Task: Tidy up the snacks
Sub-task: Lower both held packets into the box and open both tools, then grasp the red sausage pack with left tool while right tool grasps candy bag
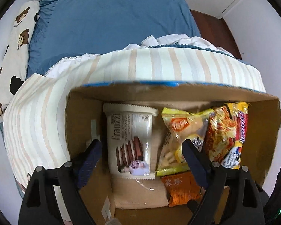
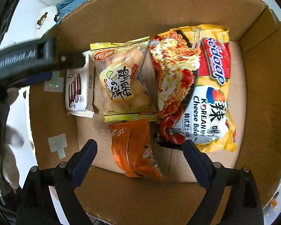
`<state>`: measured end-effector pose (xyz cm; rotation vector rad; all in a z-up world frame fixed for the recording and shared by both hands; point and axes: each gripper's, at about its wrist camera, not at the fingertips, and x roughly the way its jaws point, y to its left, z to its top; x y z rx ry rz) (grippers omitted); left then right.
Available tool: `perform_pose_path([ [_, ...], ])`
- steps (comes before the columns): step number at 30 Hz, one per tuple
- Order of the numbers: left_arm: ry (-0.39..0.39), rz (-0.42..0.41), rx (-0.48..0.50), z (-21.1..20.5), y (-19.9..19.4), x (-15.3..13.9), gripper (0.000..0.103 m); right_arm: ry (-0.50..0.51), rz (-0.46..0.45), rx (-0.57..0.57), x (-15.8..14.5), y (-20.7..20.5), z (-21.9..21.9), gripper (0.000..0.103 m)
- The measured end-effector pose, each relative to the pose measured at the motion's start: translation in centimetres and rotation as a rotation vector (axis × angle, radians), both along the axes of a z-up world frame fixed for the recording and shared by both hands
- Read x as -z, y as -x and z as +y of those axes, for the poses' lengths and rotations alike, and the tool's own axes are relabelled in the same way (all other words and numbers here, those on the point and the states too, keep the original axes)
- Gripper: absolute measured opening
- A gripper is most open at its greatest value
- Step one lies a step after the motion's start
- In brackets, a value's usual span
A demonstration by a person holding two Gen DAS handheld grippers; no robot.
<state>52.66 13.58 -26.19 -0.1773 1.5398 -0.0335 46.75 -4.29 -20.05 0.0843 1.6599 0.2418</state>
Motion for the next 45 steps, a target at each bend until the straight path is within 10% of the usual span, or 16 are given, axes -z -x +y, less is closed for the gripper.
perform_pose_path([
  [26,-0.065,-0.432,-0.077,3.6,22.0,-12.7,0.087,-0.070,-0.366,0.060,-14.2,13.9,-7.2,0.095],
  [32,-0.112,-0.380,-0.139,5.0,27.7,-8.9,0.087,-0.086,-0.327,0.105,-11.5,18.0,-9.1,0.093],
  [45,-0.053,0.015,-0.160,6.4,31.9,8.4,0.087,0.072,-0.171,0.131,2.2,18.4,-9.3,0.089],
])
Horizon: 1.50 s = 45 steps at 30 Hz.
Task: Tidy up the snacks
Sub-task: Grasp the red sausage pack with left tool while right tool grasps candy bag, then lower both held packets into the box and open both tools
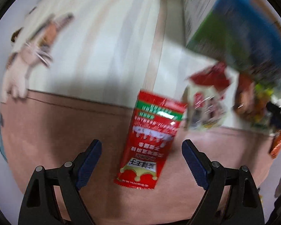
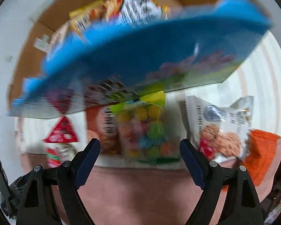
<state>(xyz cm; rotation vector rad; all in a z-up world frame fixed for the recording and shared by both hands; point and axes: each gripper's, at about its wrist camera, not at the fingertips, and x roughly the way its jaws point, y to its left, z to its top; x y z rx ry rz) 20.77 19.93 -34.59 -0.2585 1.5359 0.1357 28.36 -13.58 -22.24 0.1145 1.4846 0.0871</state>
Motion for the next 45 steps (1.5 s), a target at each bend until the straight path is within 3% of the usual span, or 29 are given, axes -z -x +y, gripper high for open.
perform_pose_path([
  [2,-0.008,0.028,0.021,-0.3,-0.2,1.4,0.087,0.043,0.001,-0.011,1.1,-0.1,0.4,0.078],
  [3,-0.018,0.030,0.031,-0.5,-0.2,1.7,0.087,0.064,-0.005,-0.011,1.5,-0.1,0.5,0.068],
  [5,-0.022,0.015,0.040,-0.9,-0.3,1.7,0.086,0.057,-0.021,-0.017,1.4,0.0,0.7,0.059],
  [7,-0.010,0.000,0.037,-1.1,-0.1,1.2,0.059,0.061,-0.022,-0.035,1.2,0.4,0.9,0.052],
  [10,0.000,0.004,0.026,-1.4,0.3,0.8,0.053,0.046,0.018,-0.062,1.3,1.9,1.1,0.052],
  [20,0.013,0.051,-0.004,-4.8,6.4,1.3,0.053,-0.045,0.208,-0.147,3.0,11.1,1.2,0.052],
  [27,-0.026,0.060,0.045,-6.9,7.3,2.4,0.054,-0.033,0.222,-0.115,5.0,12.8,0.8,0.054],
  [30,-0.014,0.056,0.043,-7.6,7.5,2.0,0.046,-0.017,0.202,-0.132,5.5,12.6,0.8,0.052],
  [34,0.021,0.039,0.045,-8.4,7.8,0.0,0.045,-0.051,0.192,-0.128,4.9,12.2,2.1,0.050],
  [37,0.057,0.000,0.050,-9.0,7.4,-2.5,0.045,-0.105,0.177,-0.111,2.4,11.5,1.6,0.050],
  [42,0.140,-0.132,0.061,-10.2,5.9,-10.3,0.045,-0.207,0.089,-0.118,-3.6,10.3,1.3,0.050],
  [45,0.195,-0.230,0.086,-10.7,2.9,-15.9,0.045,-0.256,0.010,-0.118,-8.1,8.9,1.0,0.050],
])
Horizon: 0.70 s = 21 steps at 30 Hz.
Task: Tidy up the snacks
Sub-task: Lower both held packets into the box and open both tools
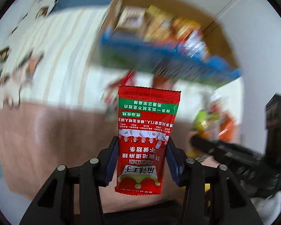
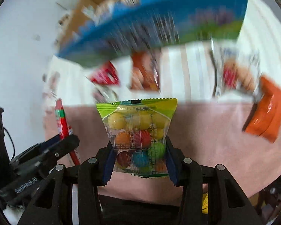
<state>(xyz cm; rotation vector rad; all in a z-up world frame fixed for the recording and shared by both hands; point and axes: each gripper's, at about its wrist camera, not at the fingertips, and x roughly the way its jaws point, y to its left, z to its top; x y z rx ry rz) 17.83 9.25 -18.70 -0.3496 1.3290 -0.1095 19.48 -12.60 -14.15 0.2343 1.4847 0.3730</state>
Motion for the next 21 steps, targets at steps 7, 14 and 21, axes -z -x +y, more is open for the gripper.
perform_pose_path([
  [7,0.013,-0.114,0.059,0.0,-9.0,-7.0,0.045,-0.039,-0.175,0.042,-9.7,-7.0,-2.0,0.050],
  [14,-0.082,-0.059,0.074,-0.2,-20.0,-5.2,0.045,0.064,-0.230,0.076,-10.7,-15.7,-1.4,0.050],
  [21,-0.145,0.093,0.076,0.2,-26.1,1.0,0.045,0.127,-0.122,0.098,-5.6,-20.9,-1.3,0.050],
])
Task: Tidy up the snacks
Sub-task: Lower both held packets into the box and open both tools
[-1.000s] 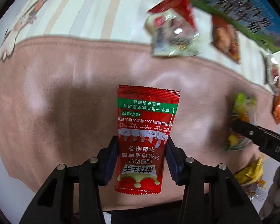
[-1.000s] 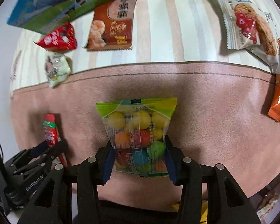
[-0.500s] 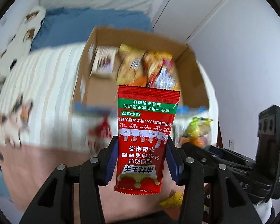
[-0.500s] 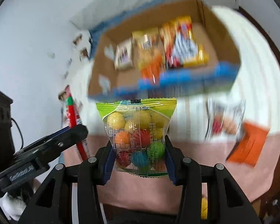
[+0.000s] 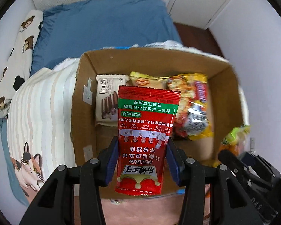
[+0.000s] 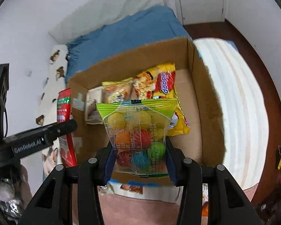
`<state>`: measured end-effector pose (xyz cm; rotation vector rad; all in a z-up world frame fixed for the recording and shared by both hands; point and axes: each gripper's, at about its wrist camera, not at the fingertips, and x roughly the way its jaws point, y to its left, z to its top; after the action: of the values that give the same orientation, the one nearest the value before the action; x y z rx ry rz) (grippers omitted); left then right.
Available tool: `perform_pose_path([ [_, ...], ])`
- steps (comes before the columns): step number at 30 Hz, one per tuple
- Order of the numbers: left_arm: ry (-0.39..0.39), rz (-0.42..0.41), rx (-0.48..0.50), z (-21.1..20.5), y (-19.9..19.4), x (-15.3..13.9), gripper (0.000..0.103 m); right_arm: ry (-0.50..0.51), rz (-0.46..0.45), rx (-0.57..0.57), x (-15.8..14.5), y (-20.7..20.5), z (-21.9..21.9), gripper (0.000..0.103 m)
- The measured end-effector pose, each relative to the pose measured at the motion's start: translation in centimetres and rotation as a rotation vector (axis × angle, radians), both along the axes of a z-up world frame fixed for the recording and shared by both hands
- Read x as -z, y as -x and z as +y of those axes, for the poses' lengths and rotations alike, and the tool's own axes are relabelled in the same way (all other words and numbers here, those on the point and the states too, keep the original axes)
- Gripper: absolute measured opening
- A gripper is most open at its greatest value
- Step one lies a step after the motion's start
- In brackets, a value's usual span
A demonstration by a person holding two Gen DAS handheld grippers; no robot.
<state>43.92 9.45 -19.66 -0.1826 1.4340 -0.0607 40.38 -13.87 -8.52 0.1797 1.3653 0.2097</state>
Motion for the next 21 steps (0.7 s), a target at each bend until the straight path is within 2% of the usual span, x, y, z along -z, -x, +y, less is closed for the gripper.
perform_pose_path([
  [8,-0.029,0.144,0.004,0.4,-1.9,6.3,0.045,0.016,0.096,0.034,6.4,-1.7,-0.1,0.050],
  [12,-0.004,0.187,0.004,0.5,-1.6,8.2,0.047,0.027,0.114,0.017,7.5,-1.8,0.3,0.050],
  [14,0.022,0.205,-0.001,0.6,-1.2,8.9,0.047,0.017,0.156,0.002,8.8,-1.8,0.5,0.051],
  [15,0.032,0.210,-0.002,0.6,-1.0,9.2,0.050,0.028,0.190,-0.001,9.5,-1.8,0.5,0.056],
  [16,0.033,0.209,-0.001,0.7,-0.9,9.4,0.053,0.047,0.200,-0.008,9.8,-1.9,0.6,0.072],
  [17,0.028,0.204,0.001,0.7,-0.8,9.5,0.055,0.068,0.201,-0.017,10.0,-2.0,0.7,0.081],
  [18,0.022,0.197,0.000,0.8,-0.7,9.5,0.063,0.090,0.194,-0.023,10.1,-2.1,0.7,0.090],
  [19,0.022,0.189,-0.001,0.9,-0.6,9.4,0.081,0.095,0.191,-0.026,10.1,-2.1,0.7,0.091],
  [21,0.029,0.170,-0.005,1.0,-0.5,9.1,0.095,0.086,0.189,-0.022,10.1,-2.1,0.7,0.092],
])
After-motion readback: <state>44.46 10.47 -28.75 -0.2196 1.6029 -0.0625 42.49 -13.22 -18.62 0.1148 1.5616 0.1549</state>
